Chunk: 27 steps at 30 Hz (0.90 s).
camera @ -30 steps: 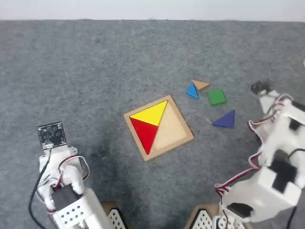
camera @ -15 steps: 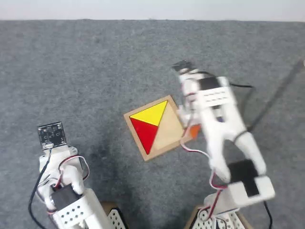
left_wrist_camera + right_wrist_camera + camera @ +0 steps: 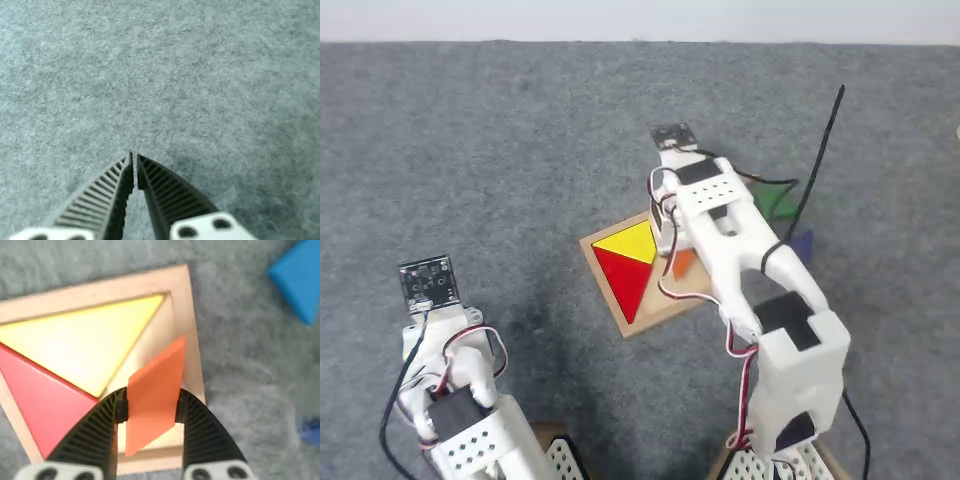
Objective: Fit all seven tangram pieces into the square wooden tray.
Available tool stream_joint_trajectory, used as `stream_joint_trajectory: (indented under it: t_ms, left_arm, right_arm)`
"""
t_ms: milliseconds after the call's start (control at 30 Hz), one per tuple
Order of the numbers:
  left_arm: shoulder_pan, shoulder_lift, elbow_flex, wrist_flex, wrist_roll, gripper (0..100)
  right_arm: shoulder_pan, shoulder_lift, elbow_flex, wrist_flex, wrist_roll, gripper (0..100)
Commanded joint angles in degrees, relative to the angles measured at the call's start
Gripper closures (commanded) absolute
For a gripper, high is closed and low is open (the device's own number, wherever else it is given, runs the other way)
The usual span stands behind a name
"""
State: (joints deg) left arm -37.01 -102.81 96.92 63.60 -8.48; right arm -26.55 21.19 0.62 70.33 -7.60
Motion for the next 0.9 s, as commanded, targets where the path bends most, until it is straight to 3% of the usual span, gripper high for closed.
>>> stream_joint_trajectory:
  t_ms: [0,133,433,867]
  left_arm:
    - [0.4,-0.3,-0.4,0.3,-0.6,98]
    - [0.4,-0.3,-0.4,0.3,-0.6,98]
    - [0.4,-0.3,-0.4,0.3,-0.6,98]
    - [0.4,-0.3,-0.4,0.3,-0.6,98]
  right_arm:
    - [-0.7,0.8,-4.7,-0.7,-2.0,99.0]
    - [-0.7,3.9,-7.3,-0.2,-2.6,96.5]
    - [-3.0,5.0,-10.0,-0.3,-2.6,75.1]
    - [-2.9,5.5,-16.1,8.0,1.9,74.5]
